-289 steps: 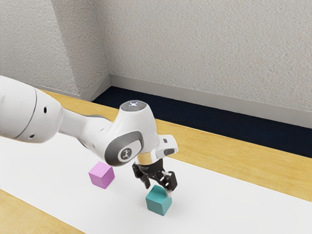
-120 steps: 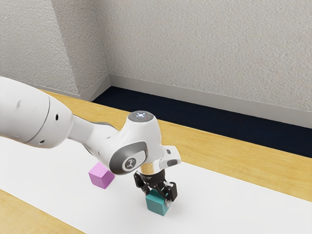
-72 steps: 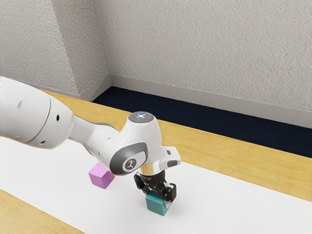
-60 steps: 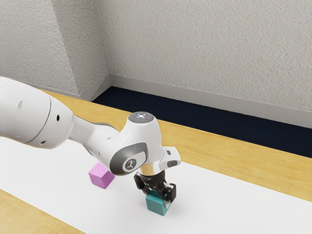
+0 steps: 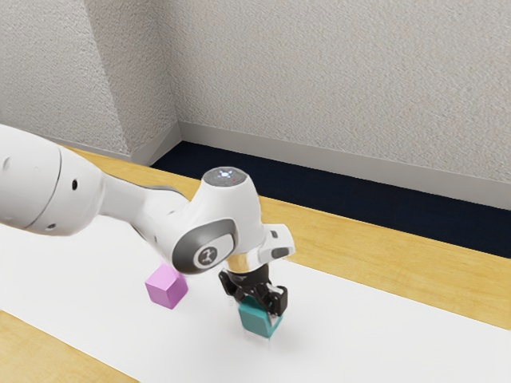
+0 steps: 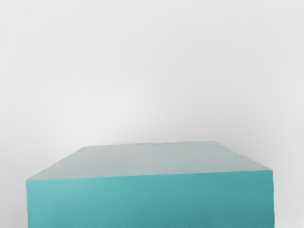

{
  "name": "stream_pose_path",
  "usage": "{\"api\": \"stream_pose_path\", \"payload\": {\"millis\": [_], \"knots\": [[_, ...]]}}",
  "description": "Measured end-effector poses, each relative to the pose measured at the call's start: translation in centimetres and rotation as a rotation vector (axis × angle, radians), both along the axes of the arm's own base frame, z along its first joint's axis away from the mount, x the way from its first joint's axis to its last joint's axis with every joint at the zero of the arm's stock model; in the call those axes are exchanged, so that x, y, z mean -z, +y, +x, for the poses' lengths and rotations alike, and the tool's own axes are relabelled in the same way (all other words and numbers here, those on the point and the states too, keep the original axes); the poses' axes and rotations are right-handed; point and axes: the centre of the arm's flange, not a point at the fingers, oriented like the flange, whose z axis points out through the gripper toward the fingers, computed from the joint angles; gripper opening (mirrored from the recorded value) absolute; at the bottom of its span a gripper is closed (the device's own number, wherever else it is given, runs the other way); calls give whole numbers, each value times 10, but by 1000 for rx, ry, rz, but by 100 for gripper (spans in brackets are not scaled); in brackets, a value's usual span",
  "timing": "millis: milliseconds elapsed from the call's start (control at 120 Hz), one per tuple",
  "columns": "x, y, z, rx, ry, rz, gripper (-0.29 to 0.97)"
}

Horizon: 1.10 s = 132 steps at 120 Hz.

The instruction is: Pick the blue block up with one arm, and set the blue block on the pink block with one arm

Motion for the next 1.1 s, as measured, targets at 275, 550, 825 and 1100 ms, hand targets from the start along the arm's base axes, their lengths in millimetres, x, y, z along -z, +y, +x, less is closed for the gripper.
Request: {"api": "stream_pose_path", "payload": {"millis": [275,550,825,1100], "knots": [[-82,60,4,-40,-36,40,39],[-98,139,9,-108,15,75,39],[-99,177,4,-113,65,76,39],[-98,212,7,-115,79,72,39]]}}
